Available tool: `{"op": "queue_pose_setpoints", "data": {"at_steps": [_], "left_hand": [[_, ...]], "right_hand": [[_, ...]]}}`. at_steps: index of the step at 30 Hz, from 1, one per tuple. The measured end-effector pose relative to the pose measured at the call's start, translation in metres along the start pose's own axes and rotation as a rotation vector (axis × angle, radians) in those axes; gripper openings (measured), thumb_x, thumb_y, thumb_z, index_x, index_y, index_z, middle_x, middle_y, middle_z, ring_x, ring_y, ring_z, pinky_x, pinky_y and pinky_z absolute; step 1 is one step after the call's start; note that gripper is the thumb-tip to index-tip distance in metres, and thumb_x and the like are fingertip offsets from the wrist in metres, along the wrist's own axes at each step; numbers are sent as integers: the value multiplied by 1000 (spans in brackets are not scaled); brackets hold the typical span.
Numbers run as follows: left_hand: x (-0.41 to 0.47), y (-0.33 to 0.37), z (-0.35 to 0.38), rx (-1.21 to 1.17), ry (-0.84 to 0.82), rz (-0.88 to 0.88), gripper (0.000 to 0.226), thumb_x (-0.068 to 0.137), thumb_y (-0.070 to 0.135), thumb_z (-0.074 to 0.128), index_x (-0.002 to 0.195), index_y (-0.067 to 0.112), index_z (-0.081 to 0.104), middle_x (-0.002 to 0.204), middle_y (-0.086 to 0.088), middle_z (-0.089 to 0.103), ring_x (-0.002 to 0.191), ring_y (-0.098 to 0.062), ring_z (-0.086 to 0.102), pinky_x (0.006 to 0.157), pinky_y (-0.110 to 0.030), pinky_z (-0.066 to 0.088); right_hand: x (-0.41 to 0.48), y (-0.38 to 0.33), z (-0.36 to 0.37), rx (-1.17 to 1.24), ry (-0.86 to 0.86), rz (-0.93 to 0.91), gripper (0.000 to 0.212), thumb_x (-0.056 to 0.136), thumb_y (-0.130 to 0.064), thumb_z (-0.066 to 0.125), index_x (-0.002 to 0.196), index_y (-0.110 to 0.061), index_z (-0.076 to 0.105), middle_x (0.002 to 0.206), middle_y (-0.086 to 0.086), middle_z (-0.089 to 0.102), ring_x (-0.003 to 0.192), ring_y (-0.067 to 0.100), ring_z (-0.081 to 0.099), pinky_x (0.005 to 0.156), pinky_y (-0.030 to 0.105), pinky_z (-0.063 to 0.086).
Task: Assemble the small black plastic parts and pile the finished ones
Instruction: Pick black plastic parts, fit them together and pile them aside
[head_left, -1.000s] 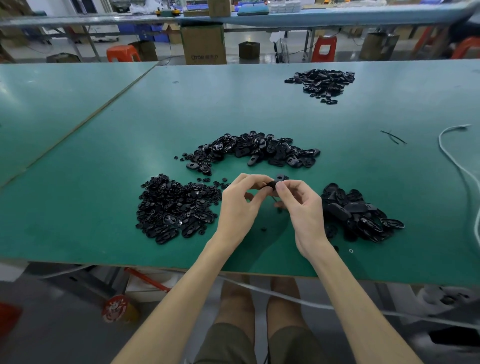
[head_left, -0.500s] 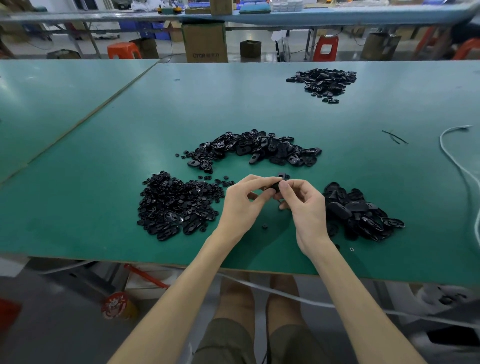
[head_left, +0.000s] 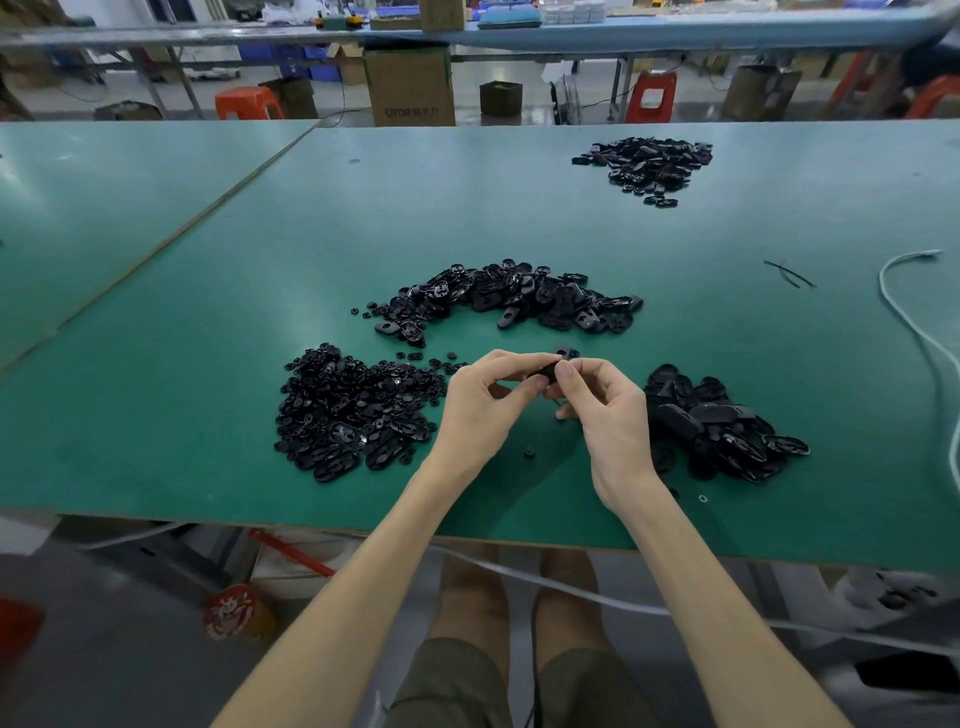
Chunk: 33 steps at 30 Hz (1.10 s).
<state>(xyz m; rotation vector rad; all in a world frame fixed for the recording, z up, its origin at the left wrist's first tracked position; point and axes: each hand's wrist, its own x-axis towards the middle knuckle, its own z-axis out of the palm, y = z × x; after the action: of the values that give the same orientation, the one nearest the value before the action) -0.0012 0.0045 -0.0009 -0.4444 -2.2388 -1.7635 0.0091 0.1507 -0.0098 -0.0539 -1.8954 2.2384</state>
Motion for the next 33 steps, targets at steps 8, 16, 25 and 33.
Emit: {"op": "queue_pose_setpoints", "data": {"at_steps": [8, 16, 25, 33], "left_hand": [[1, 0, 0, -10, 10, 0, 27, 93, 2, 71, 113, 18, 79, 104, 2, 75, 97, -13, 71, 83, -22, 53], [0, -2, 1, 26, 14, 6, 26, 93, -2, 67, 110, 14, 78, 105, 4, 76, 99, -13, 70, 84, -23, 53], [-1, -4, 4, 83, 19, -49, 23, 91, -2, 63, 102, 13, 75, 99, 1, 75, 95, -18, 69, 86, -45, 57], [-1, -1, 2, 93, 27, -31, 21, 94, 3, 68, 108, 16, 77, 105, 4, 75, 99, -13, 69, 86, -45, 57]], "right_hand": [[-1, -1, -1, -28, -23, -3, 14, 100, -17, 68, 103, -4, 72, 88, 4, 76, 86, 14, 71, 67, 24, 54], [-2, 0, 1, -63, -23, 1, 11, 99, -15, 69, 101, -4, 71, 92, 9, 77, 85, 13, 71, 70, 25, 54], [-3, -1, 1, -108, -42, 2, 8, 97, -15, 71, 96, -7, 74, 90, 8, 77, 72, 3, 64, 67, 18, 52], [-3, -4, 1, -65, 8, 7, 12, 98, -16, 71, 99, -5, 73, 86, 9, 76, 70, 11, 64, 67, 22, 53]]}}
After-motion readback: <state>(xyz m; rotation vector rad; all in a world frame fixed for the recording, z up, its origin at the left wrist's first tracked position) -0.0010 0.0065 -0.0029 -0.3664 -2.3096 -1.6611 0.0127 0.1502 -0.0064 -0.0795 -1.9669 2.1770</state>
